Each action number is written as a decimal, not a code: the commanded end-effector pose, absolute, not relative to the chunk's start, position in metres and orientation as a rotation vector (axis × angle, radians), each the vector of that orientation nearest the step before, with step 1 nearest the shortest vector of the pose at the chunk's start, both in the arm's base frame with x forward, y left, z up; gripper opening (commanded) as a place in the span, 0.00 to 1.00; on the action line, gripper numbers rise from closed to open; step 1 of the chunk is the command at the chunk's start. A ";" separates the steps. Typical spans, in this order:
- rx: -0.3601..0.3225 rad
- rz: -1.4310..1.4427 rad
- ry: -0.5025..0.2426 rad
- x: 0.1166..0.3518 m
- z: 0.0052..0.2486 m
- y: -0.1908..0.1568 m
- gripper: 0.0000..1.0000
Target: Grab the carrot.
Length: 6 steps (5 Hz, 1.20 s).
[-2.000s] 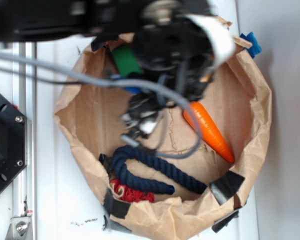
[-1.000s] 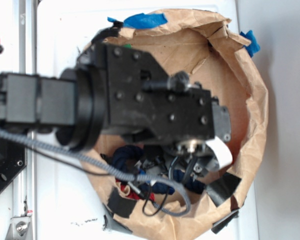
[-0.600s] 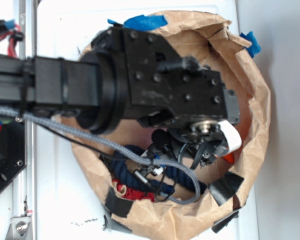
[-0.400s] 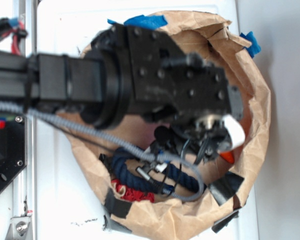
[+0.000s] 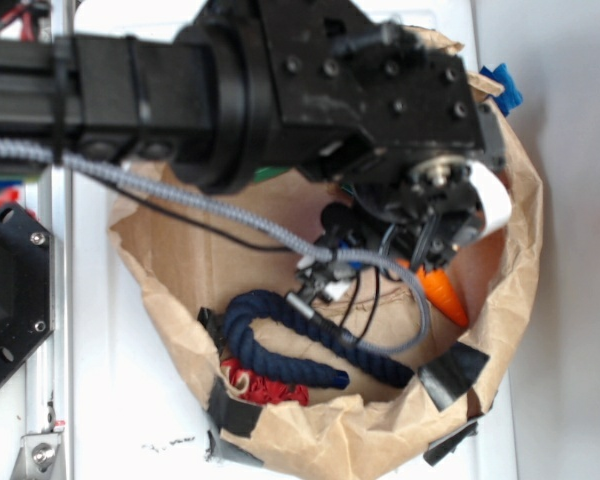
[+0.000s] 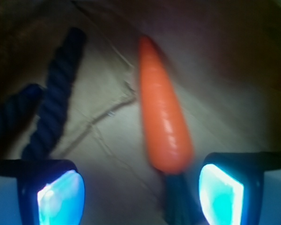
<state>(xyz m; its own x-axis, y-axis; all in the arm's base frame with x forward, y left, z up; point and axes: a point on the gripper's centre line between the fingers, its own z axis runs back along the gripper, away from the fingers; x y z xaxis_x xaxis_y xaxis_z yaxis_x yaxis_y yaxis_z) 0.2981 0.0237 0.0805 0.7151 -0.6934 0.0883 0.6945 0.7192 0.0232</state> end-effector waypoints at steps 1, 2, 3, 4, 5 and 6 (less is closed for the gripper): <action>0.023 -0.777 -0.124 0.325 0.079 0.025 1.00; 0.017 -0.795 -0.100 0.332 0.066 0.019 1.00; -0.014 -0.814 -0.081 0.334 0.057 0.011 1.00; -0.032 -0.852 -0.068 0.329 0.055 -0.002 1.00; -0.039 -0.870 -0.045 0.332 0.045 -0.012 1.00; -0.033 -0.858 -0.037 0.334 0.043 -0.013 0.00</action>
